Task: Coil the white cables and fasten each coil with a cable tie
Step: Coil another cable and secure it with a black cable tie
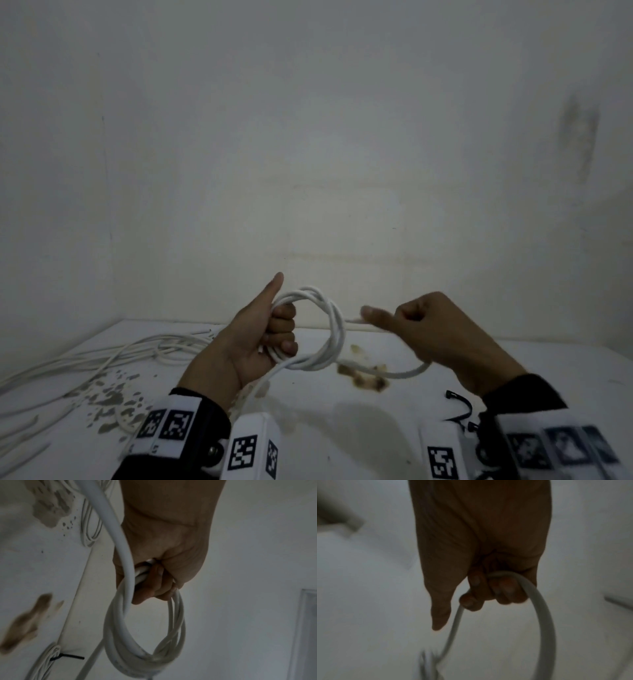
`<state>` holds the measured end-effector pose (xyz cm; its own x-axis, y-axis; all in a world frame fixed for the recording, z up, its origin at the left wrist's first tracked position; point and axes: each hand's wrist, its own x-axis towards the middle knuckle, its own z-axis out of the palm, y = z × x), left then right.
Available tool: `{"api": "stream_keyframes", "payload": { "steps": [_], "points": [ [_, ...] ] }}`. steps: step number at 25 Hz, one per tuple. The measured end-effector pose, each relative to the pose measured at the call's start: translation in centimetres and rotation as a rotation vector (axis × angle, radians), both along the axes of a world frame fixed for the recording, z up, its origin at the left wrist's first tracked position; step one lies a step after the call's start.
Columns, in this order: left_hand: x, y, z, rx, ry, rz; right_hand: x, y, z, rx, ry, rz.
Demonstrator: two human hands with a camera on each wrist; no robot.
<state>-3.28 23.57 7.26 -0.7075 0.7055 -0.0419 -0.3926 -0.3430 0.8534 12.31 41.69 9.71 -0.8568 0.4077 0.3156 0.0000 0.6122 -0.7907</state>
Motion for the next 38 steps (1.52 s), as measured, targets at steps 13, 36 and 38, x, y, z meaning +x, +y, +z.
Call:
{"api": "stream_keyframes", "payload": {
  "steps": [13, 36, 38],
  "points": [
    [-2.9, -3.2, -1.0, -0.082, 0.086, 0.154, -0.3, 0.0, 0.3, 0.551, 0.266, -0.504],
    [-2.6, -1.0, -1.9, -0.149, 0.097, 0.265, -1.0, 2.5, -0.8, 0.459, 0.44, -0.521],
    [-2.9, -1.1, -2.0, -0.092, 0.05, 0.312, -0.2, 2.9, -0.1, 0.453, 0.385, -0.551]
  ]
}}
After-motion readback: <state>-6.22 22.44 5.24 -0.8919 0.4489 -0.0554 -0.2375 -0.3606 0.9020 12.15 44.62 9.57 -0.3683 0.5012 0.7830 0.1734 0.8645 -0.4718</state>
